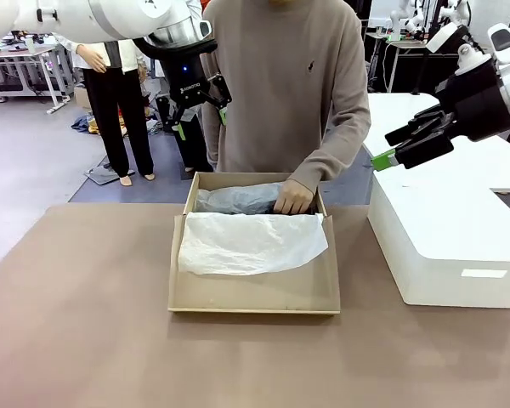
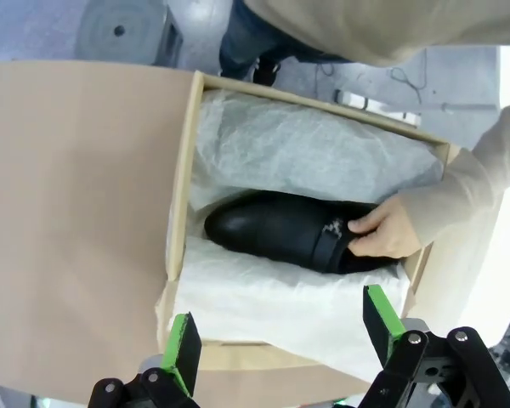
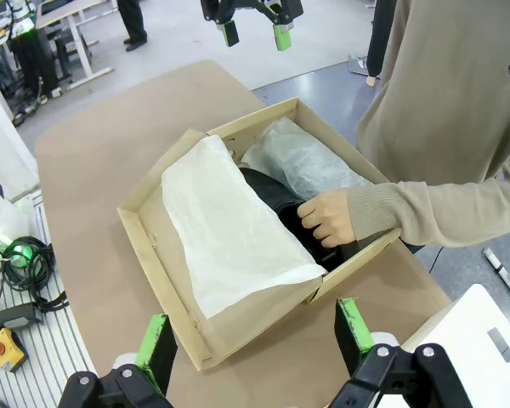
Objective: Pack the shoes into the box.
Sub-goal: Close the Shoes Box.
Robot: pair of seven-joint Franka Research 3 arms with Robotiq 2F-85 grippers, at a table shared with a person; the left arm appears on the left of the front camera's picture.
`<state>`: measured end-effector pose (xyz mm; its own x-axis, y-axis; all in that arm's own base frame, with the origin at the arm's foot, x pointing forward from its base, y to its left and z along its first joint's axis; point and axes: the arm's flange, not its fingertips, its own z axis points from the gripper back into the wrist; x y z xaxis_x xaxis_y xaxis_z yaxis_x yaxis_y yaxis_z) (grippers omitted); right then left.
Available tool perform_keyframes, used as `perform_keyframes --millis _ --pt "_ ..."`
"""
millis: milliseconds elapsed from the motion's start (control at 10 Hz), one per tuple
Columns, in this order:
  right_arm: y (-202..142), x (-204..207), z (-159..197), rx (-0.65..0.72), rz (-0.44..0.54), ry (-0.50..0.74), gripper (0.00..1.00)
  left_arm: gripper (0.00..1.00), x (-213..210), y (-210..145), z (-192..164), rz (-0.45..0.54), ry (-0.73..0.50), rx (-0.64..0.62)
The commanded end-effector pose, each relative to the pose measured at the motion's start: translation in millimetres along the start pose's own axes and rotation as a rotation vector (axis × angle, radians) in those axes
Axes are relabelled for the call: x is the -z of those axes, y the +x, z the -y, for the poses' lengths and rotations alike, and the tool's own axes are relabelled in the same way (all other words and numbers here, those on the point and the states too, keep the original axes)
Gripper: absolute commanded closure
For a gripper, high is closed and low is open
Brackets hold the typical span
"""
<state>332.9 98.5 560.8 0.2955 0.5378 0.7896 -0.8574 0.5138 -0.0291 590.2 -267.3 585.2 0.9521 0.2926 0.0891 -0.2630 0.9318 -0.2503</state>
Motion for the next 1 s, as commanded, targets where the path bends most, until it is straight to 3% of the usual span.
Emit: perform_keyframes --millis 0,500,900 --pt "0.2 0.6 1.8 -0.009 0.014 0.012 0.0 0.0 -10.1 6.9 -19.6 0.069 -0.021 0.188" --pt "0.2 0.6 1.8 -0.009 0.014 0.012 0.0 0.0 -22.1 38.1 -93.4 0.129 -0.137 0.753" --pt "0.2 0.6 1.8 -0.009 0.014 0.012 0.0 0.0 -16.8 56.1 -127.8 -0.028 -0.058 1.284"
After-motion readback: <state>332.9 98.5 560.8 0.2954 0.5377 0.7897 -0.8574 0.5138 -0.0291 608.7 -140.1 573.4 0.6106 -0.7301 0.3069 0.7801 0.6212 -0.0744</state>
